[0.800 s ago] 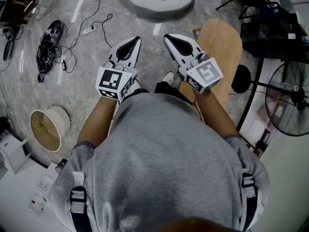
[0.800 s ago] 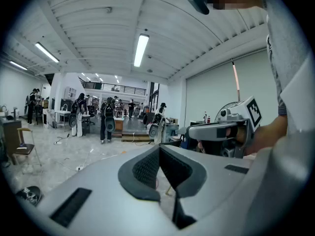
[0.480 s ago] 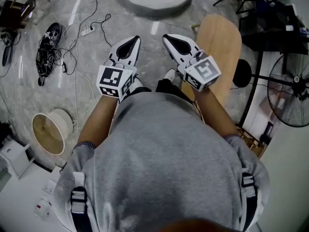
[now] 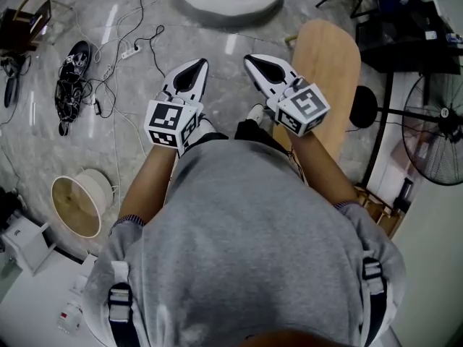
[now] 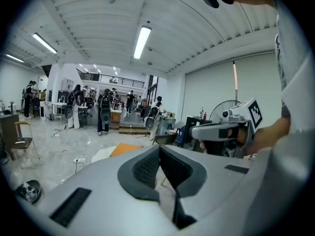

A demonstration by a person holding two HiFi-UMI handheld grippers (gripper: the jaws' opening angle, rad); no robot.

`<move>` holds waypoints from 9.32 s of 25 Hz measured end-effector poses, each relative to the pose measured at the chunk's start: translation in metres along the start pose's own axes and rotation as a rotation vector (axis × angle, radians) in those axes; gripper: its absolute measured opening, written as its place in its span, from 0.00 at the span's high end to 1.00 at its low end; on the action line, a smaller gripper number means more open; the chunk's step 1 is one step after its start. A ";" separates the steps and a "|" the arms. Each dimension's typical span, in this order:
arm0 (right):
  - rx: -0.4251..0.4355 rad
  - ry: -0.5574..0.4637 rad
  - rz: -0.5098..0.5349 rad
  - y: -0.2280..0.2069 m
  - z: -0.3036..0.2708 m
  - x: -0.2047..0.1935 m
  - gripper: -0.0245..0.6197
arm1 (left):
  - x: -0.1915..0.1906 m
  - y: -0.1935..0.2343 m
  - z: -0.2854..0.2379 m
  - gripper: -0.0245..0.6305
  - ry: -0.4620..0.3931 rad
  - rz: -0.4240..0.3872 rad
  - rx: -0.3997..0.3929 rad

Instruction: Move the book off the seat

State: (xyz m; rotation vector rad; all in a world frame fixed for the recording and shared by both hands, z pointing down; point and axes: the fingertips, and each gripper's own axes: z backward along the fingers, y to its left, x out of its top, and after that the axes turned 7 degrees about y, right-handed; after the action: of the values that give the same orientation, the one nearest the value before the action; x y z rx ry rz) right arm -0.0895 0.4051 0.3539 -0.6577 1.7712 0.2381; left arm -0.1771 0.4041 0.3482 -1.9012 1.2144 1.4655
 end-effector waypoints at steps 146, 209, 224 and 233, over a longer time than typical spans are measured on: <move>-0.731 0.179 -0.987 -0.777 -0.426 -0.238 0.36 | -0.106 0.407 -0.884 0.53 0.760 -0.161 -0.597; -0.776 0.233 -0.763 -0.794 -0.464 -0.208 0.55 | -0.109 0.448 -0.889 0.53 0.698 -0.072 -0.458; -0.735 0.179 -0.594 -0.682 -0.496 -0.021 0.55 | 0.053 0.510 -0.737 0.53 0.484 -0.113 -0.376; -0.824 0.135 -0.518 -0.622 -0.464 0.059 0.55 | 0.123 0.491 -0.667 0.54 0.392 -0.121 -0.454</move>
State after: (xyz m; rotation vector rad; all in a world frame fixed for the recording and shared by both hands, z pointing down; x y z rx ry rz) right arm -0.1422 -0.3464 0.5478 -1.7203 1.5232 0.5805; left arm -0.2287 -0.4104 0.5365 -2.6145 0.9486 1.4337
